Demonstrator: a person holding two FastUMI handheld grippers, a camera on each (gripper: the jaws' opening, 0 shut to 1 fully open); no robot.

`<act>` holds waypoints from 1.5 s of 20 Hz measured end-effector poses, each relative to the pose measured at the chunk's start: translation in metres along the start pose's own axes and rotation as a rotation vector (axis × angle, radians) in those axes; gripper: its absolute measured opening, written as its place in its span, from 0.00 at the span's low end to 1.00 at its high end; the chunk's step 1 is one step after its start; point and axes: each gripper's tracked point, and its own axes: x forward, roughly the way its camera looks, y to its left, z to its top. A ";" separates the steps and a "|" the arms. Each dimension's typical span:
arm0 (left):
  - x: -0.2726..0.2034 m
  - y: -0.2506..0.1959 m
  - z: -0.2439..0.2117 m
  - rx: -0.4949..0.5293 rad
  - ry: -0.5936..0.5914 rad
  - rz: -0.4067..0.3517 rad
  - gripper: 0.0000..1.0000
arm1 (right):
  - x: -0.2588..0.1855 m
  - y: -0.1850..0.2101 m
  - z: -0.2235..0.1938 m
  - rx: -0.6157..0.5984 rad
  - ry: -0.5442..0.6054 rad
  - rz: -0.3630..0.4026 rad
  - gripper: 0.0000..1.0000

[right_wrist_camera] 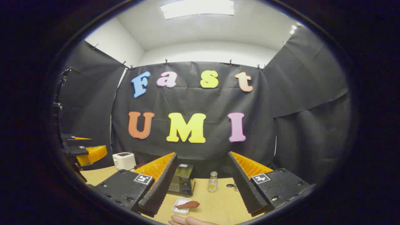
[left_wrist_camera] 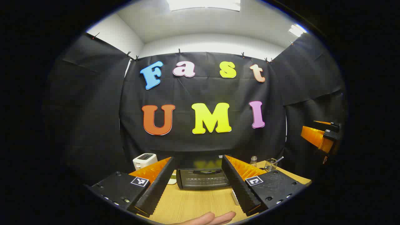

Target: Open the electric oven with the left hand, put the food in, and close the electric oven.

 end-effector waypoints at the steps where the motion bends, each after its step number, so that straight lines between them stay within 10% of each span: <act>1: 0.002 0.000 -0.003 -0.005 0.004 0.001 0.96 | 0.002 -0.001 -0.003 0.002 0.004 0.005 1.00; 30: 0.202 -0.039 -0.119 0.046 0.231 -0.018 0.96 | 0.048 -0.102 -0.077 0.088 0.097 -0.116 0.96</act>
